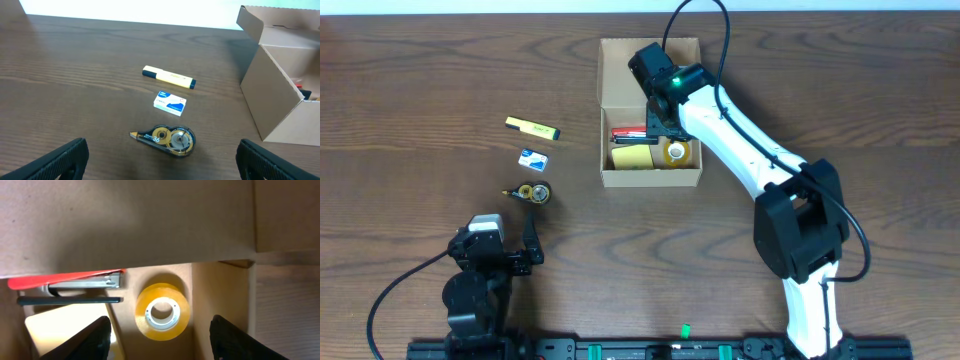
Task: Pack container
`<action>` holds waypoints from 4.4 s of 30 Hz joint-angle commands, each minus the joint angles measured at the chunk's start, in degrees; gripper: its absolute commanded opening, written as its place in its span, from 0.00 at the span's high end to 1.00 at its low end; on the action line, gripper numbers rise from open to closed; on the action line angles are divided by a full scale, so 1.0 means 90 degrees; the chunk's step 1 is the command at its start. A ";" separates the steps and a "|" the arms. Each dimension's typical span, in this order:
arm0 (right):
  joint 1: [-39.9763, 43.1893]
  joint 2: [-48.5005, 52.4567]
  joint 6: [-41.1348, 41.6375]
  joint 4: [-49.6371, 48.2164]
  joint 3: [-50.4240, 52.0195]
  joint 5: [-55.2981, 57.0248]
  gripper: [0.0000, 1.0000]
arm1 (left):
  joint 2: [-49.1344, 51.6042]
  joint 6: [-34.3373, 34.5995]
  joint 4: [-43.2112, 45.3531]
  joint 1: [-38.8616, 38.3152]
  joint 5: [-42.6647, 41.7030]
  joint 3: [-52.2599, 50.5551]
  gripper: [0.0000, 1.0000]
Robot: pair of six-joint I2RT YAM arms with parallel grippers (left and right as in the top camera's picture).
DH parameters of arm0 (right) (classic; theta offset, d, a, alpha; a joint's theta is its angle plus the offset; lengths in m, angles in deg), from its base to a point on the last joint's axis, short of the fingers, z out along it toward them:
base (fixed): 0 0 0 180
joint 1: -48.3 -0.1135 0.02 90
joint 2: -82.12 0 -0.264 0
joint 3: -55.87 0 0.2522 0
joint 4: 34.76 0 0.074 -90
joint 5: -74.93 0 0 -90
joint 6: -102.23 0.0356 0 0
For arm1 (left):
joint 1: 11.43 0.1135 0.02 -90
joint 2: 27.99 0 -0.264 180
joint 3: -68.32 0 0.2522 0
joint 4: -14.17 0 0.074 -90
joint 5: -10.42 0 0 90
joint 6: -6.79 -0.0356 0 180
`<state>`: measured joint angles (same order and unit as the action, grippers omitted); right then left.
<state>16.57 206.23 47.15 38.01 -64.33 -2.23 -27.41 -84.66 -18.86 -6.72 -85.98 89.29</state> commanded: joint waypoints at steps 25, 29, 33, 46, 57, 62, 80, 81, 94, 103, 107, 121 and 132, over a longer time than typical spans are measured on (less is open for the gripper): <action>0.0024 -0.0017 -0.3951 0.1413 -0.2560 -0.0937 0.32 | -0.0036 0.0039 -0.0041 -0.0027 0.0070 -0.0141 0.05; 0.0022 -0.0017 -0.4432 0.1328 -0.2591 -0.1214 0.32 | -0.0036 0.0039 -0.0041 -0.0027 0.0068 -0.0141 0.05; 0.0002 -0.0017 -0.4507 0.1377 -0.2591 -0.1622 0.34 | -0.0036 0.0039 -0.0041 -0.0027 0.0068 -0.0141 0.05; -0.0325 -0.2033 -0.4401 0.1241 -0.0896 -0.1885 0.31 | -0.0036 0.0039 -0.0041 -0.0027 0.0070 -0.0141 0.05; -0.1598 -0.5076 -0.3186 0.0563 0.2455 -0.1209 0.25 | -0.0036 0.0039 -0.0041 -0.0027 0.0070 -0.0141 0.05; -0.1632 -0.5914 -0.2582 0.0848 0.3451 -0.0663 0.25 | -0.0036 0.0039 -0.0041 -0.0027 0.0070 -0.0141 0.05; -0.0916 -0.7939 -0.3599 0.1112 0.4320 -0.0447 0.13 | -0.0036 0.0039 -0.0041 -0.0027 0.0070 -0.0141 0.05; -0.0835 -0.7839 -0.3757 0.1083 0.4320 -0.0539 0.13 | -0.0036 0.0039 -0.0041 -0.0027 0.0070 -0.0141 0.05; -0.0770 -0.7456 -0.4031 0.1020 0.4320 -0.0741 0.01 | -0.0036 0.0039 -0.0041 -0.0027 0.0070 -0.0141 0.05; -0.0770 -0.7456 -0.4031 0.1018 0.4320 -0.0741 0.01 | -0.0036 0.0039 -0.0041 -0.0027 0.0070 -0.0141 0.05; -0.0770 -0.7456 -0.4031 0.1018 0.4320 -0.0741 0.01 | -0.0036 0.0039 -0.0041 -0.0027 0.0070 -0.0141 0.05; -0.0767 -0.7453 -0.4031 0.1015 0.4320 -0.0736 0.01 | -0.0036 0.0019 -0.0034 -0.0027 0.0114 -0.0141 0.05; -0.0770 -0.7456 -0.4031 0.1018 0.4320 -0.0741 0.01 | -0.0036 0.1394 0.0058 -0.0027 -0.1285 -0.0141 0.05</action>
<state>9.38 139.07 11.55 47.12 -25.53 -8.70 -27.41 -78.46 -18.62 -6.72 -92.64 89.26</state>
